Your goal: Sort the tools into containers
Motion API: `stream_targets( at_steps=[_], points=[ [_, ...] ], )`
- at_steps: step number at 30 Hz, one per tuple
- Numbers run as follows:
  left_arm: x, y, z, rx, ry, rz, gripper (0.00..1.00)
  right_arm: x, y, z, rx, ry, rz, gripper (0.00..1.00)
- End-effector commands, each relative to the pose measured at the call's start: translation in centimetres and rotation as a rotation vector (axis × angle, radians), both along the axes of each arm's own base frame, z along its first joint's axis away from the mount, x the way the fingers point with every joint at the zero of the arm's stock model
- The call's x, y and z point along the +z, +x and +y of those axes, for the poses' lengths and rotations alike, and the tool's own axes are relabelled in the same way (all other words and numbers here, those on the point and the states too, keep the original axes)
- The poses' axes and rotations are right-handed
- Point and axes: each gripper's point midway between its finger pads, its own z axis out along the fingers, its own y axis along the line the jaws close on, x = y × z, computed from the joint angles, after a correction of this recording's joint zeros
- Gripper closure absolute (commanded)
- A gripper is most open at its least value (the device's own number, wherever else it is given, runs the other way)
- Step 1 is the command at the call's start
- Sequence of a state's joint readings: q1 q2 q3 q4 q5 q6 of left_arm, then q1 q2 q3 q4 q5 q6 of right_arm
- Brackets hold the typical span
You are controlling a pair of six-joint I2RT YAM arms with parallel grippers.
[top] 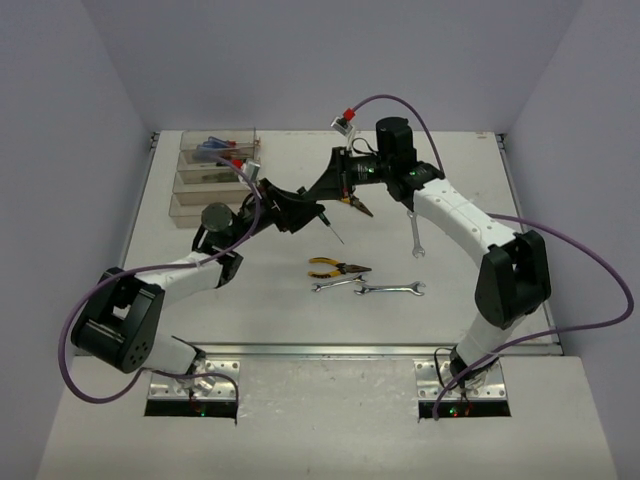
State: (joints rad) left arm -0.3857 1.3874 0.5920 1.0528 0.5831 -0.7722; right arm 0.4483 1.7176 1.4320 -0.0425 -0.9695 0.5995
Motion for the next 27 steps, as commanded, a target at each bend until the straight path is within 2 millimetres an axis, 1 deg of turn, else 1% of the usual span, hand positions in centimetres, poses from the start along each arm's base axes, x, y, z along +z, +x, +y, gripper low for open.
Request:
stream_targets(
  at_steps=[1, 2, 4, 6, 8, 9, 10, 11, 12, 15, 17, 18, 19, 20, 22, 23, 24, 25, 27],
  points=[
    [4.0, -1.1, -1.1, -0.067, -0.071, -0.138, 0.38, 4.0, -2.4, 0.3, 0.084, 0.112, -0.054, 1.00],
    [4.3, -1.2, -1.4, -0.086, -0.078, -0.141, 0.49, 4.0, -2.6, 0.4, 0.088, 0.118, -0.057, 1.00],
    [4.4, -1.8, -1.9, -0.122, -0.082, -0.144, 0.61, 4.0, -2.6, 0.6, 0.083, 0.118, -0.056, 1.00],
    [4.7, -2.5, -2.4, -0.158, -0.090, -0.159, 0.72, 3.9, -2.0, 0.6, 0.054, 0.109, -0.071, 1.00],
    [4.6, -3.0, -2.7, -0.184, -0.091, -0.152, 0.92, 3.9, -1.5, 0.5, 0.025, 0.102, -0.081, 1.00],
    [4.5, -3.1, -2.7, -0.186, -0.091, -0.148, 1.00, 3.9, -1.2, 0.5, 0.008, 0.097, -0.086, 1.00],
    [4.4, -3.2, -2.7, -0.187, -0.090, -0.147, 1.00, 4.0, -1.0, 0.4, -0.004, 0.092, -0.095, 1.00],
    [4.3, -3.3, -2.6, -0.190, -0.087, -0.148, 1.00, 4.2, -0.2, 0.3, -0.047, 0.081, -0.119, 1.00],
    [4.2, -3.3, -2.6, -0.189, -0.087, -0.145, 1.00, 4.2, 0.2, 0.2, -0.065, 0.074, -0.124, 1.00],
    [3.8, -3.3, -2.7, -0.192, -0.078, -0.132, 0.99, 4.4, 0.8, -0.1, -0.092, 0.070, -0.132, 1.00],
    [3.7, -3.3, -2.7, -0.192, -0.076, -0.126, 0.75, 4.7, 0.8, -0.1, -0.094, 0.073, -0.141, 1.00],
    [3.7, -3.3, -2.7, -0.192, -0.076, -0.125, 0.65, 4.8, 0.8, -0.1, -0.092, 0.075, -0.143, 1.00],
    [3.7, -3.3, -2.7, -0.192, -0.077, -0.122, 0.62, 4.9, 0.7, -0.1, -0.087, 0.079, -0.147, 1.00],
    [3.7, -3.2, -2.7, -0.191, -0.077, -0.121, 0.64, 5.0, 0.6, -0.1, -0.084, 0.081, -0.149, 1.00],
    [3.8, -3.2, -2.7, -0.193, -0.079, -0.122, 0.75, 5.0, 0.6, -0.1, -0.083, 0.080, -0.151, 1.00],
    [3.9, -3.2, -2.8, -0.195, -0.079, -0.122, 0.77, 5.0, 0.6, -0.2, -0.084, 0.078, -0.154, 1.00],
    [3.9, -3.2, -2.8, -0.197, -0.079, -0.123, 0.76, 4.9, 0.6, -0.2, -0.086, 0.076, -0.154, 1.00],
    [4.1, -3.2, -2.8, -0.199, -0.082, -0.124, 0.72, 4.9, 0.6, -0.2, -0.088, 0.075, -0.156, 1.00],
    [4.0, -3.4, -2.8, -0.210, -0.082, -0.123, 0.56, 5.0, 0.6, -0.3, -0.090, 0.073, -0.164, 1.00]
  ],
)
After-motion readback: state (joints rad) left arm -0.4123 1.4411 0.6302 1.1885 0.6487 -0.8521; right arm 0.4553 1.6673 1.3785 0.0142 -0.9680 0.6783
